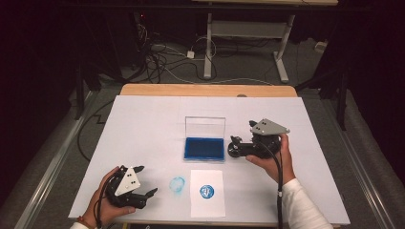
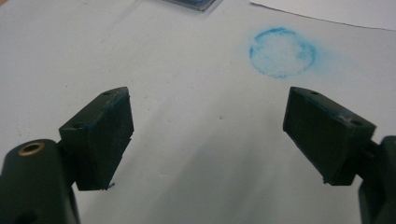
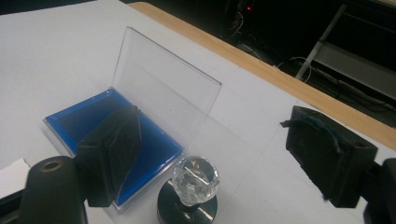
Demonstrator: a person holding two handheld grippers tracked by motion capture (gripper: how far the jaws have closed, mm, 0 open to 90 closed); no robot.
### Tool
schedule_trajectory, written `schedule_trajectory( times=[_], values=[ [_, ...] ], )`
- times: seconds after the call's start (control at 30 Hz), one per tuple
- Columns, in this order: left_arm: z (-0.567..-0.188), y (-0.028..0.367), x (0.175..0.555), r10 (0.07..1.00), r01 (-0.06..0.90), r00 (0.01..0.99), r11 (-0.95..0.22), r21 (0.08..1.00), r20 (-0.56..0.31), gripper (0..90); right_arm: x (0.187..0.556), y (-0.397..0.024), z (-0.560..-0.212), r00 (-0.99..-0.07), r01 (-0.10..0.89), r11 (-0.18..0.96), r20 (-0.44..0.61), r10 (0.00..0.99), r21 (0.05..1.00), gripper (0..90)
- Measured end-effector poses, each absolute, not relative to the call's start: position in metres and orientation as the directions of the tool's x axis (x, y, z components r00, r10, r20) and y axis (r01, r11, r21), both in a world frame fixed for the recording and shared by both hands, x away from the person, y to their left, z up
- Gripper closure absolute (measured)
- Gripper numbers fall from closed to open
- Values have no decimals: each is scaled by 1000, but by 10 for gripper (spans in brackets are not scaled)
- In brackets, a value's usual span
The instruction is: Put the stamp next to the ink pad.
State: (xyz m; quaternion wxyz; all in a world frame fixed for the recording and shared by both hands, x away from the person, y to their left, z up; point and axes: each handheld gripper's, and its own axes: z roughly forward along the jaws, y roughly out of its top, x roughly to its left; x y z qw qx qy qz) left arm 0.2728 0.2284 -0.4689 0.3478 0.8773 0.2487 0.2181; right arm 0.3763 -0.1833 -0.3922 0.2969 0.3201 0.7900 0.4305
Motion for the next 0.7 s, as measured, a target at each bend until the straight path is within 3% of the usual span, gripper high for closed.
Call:
schedule_trajectory(
  times=[0.7],
  values=[
    [-468,229,272,590,282,778,-634,720,214,155,356,-188,-380,-639,197,462,-244,730,865,211]
  ],
)
